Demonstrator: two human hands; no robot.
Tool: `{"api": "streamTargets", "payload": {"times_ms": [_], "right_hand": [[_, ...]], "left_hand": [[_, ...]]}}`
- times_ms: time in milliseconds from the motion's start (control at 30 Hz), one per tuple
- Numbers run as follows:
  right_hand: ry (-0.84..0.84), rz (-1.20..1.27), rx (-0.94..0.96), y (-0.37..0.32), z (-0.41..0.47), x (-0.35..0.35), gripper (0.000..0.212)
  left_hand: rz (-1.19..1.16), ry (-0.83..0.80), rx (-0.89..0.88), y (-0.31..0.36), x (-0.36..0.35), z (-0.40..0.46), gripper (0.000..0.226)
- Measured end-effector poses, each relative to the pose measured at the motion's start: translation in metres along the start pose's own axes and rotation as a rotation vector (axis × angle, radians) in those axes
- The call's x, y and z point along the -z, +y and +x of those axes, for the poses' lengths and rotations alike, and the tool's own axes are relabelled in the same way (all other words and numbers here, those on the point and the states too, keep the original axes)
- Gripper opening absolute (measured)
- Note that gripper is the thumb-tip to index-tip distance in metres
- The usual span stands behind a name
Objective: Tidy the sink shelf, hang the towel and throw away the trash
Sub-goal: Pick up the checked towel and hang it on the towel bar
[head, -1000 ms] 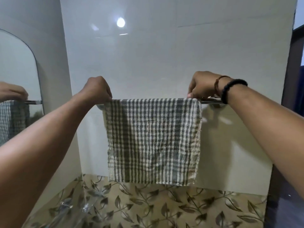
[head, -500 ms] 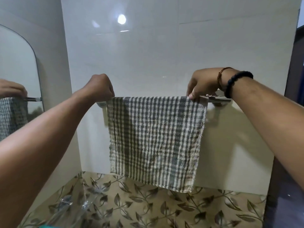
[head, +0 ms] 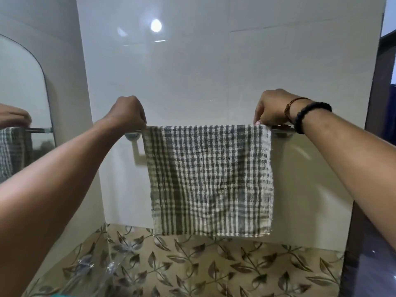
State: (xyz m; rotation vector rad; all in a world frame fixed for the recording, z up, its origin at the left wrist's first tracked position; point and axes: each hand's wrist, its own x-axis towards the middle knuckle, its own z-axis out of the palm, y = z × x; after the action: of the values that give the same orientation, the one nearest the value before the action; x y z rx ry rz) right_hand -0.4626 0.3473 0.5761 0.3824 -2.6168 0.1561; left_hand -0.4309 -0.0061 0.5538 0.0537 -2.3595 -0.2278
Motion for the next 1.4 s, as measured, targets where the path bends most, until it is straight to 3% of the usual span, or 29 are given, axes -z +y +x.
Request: {"api": "streamTargets", "payload": {"times_ms": [167, 233, 333, 433, 533, 767, 867, 967, 1033, 1167, 1400], "right_hand": [[0.144, 0.014, 0.049, -0.006, -0.006, 0.003, 0.013], [0.144, 0.042, 0.072, -0.012, -0.012, 0.001, 0.04], [0.11, 0.064, 0.047, -0.025, -0.021, -0.018, 0.071], [0.123, -0.047, 0.038, -0.033, -0.03, -0.042, 0.09], [0.161, -0.13, 0.068, -0.032, -0.032, -0.052, 0.095], [0.176, -0.076, 0.007, -0.032, -0.021, -0.049, 0.093], [0.285, -0.12, 0.054, -0.034, -0.022, -0.053, 0.096], [0.211, -0.128, 0.026, -0.038, -0.019, -0.055, 0.097], [0.247, -0.119, 0.018, -0.043, -0.015, -0.055, 0.095], [0.505, 0.017, 0.174, -0.078, -0.007, -0.055, 0.09], [0.467, 0.516, 0.594, -0.186, -0.009, -0.092, 0.069]], "left_hand": [[-0.063, 0.082, -0.018, -0.001, -0.006, -0.003, 0.013], [-0.109, 0.095, -0.052, -0.001, -0.01, -0.007, 0.017], [-0.078, 0.061, -0.12, 0.001, -0.021, -0.014, 0.048], [-0.067, 0.025, -0.149, -0.002, -0.034, -0.02, 0.056], [-0.084, 0.032, -0.132, -0.004, -0.043, -0.022, 0.054], [-0.092, 0.006, -0.144, -0.007, -0.042, -0.019, 0.056], [-0.096, 0.086, -0.218, -0.01, -0.044, -0.022, 0.047], [-0.073, 0.077, -0.273, -0.012, -0.043, -0.028, 0.047], [-0.088, 0.131, -0.29, -0.014, -0.039, -0.031, 0.043], [-0.068, 0.273, -0.299, -0.02, -0.022, -0.039, 0.055], [0.132, 0.322, -0.319, -0.044, 0.007, -0.085, 0.057]]}}
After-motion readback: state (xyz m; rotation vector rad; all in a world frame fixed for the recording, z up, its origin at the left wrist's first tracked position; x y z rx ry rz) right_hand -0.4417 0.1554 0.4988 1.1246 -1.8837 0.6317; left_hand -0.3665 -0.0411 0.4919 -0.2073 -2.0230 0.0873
